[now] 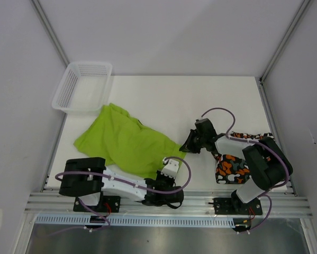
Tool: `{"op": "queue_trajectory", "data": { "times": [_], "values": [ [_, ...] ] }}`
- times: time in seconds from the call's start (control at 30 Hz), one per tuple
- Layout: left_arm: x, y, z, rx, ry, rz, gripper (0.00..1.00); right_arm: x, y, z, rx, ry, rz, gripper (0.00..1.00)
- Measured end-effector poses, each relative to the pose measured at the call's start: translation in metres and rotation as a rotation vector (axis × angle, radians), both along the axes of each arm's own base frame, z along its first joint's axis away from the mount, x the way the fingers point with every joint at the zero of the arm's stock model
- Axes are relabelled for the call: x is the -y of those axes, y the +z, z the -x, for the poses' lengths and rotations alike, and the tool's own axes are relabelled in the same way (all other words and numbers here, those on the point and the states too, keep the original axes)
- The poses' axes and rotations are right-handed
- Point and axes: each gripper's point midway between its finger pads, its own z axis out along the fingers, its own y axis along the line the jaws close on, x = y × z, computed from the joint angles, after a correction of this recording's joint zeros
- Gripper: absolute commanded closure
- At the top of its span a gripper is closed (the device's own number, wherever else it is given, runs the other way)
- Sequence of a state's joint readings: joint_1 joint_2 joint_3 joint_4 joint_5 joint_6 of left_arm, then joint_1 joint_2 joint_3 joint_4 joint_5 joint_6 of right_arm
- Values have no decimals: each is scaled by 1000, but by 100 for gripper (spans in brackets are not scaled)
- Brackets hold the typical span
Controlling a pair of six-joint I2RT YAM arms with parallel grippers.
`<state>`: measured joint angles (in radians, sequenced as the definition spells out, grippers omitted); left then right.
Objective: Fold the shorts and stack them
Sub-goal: Fold the shorts
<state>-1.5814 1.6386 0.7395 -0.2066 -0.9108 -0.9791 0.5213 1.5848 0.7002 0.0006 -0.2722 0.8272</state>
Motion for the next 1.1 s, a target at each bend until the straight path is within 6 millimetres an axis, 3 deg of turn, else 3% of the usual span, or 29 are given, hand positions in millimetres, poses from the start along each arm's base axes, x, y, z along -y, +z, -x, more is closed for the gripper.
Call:
{"op": "queue_trajectory", "data": {
  "times": [0.23, 0.4, 0.43, 0.53, 0.6, 0.77, 0.97, 1.1],
  "values": [
    [36, -2, -9, -15, -93, 26, 88, 12, -2, -16, 14, -15, 26, 100],
    [77, -1, -13, -31, -146, -29, 88, 14, -2, -25, 23, -17, 30, 96],
    [85, -1, -15, -43, -147, -31, 88, 15, -2, -28, 19, -16, 34, 94],
    [97, 1, -23, -87, -147, -27, 88, 22, 1, -38, 14, -25, 49, 69],
    [102, 3, -24, -130, -156, -16, 87, 29, 5, -48, 31, -45, 58, 47],
    [115, 7, -12, -234, -181, -2, 87, 52, 21, -58, 80, -90, 97, 20],
    [117, 7, -8, -298, -170, -10, 86, 73, 64, -52, 186, -113, 59, 14],
    [117, 7, -9, -319, -154, -3, 86, 94, 67, -41, 189, -143, 54, 18]
  ]
}}
